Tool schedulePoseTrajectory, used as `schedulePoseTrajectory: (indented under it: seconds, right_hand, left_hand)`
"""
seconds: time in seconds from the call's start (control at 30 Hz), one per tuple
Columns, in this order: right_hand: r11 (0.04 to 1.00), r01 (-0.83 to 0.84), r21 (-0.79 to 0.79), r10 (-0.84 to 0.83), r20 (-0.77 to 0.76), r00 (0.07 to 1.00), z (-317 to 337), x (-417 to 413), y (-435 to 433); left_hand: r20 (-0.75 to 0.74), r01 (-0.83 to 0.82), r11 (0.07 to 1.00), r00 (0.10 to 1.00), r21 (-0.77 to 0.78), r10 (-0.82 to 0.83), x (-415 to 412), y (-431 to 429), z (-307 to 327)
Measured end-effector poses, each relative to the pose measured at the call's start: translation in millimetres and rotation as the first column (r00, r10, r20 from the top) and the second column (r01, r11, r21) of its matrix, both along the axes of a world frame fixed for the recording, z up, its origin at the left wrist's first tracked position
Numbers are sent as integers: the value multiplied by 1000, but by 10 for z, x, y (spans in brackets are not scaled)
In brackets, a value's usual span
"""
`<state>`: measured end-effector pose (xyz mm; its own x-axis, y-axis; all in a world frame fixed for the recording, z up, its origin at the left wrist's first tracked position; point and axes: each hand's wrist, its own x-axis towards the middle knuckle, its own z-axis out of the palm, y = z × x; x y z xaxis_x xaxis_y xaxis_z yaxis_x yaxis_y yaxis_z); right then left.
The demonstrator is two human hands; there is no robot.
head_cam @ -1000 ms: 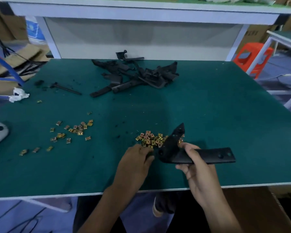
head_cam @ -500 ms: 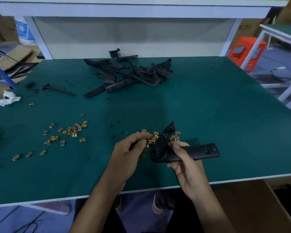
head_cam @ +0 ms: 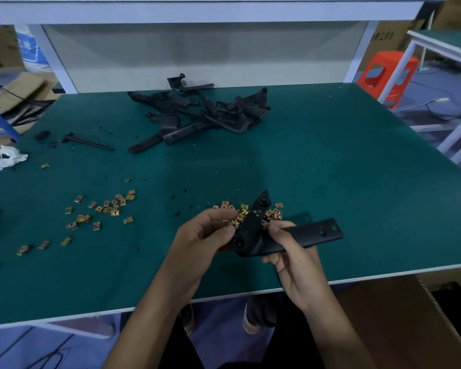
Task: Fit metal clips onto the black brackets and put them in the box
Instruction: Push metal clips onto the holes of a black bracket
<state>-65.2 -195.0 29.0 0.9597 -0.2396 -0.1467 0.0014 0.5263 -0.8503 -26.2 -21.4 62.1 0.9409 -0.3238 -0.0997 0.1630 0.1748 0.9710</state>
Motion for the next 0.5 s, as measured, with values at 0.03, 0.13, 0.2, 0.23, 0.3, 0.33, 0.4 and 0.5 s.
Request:
schedulePoseTrajectory:
  seconds: [0.03,0.13,0.2,0.23,0.3,0.33,0.4,0.5]
  right_hand:
    - [1000,-2,-4,2,1,1000,-2,-1,-2]
    - [1000,-9,-13,9,-3,1000,-15,2,-3]
    - [1000,-18,-20,18,-6,1000,-19,1,-2]
    - [999,-24,-24,24,-7,1000,-19,0,-2]
    - [999,-32,-26,32,-8,999,-16,-4,-5]
    - [999,-33,-25,33,-8,999,-17,-4,-6]
    - [999,-32,-28,31,-9,999,-13,-4,-5]
    - [999,-32,-38,32,-14,999,-18,-1,-5]
  left_hand:
    - [-9,3,1000,1000,-4,-3,-1,12,15]
    - [-81,12,999,997,-44,-16,8,40,64]
    - [-128,33,998,991,-53,-39,26,63,104]
    - [-141,43,998,989,-37,-48,36,77,119]
    - [-146,62,998,987,9,-60,55,102,138]
    - [-146,75,997,987,26,-70,59,114,140]
    - [-145,105,993,985,45,-98,57,126,143]
    - [-129,153,984,982,93,-140,56,154,151]
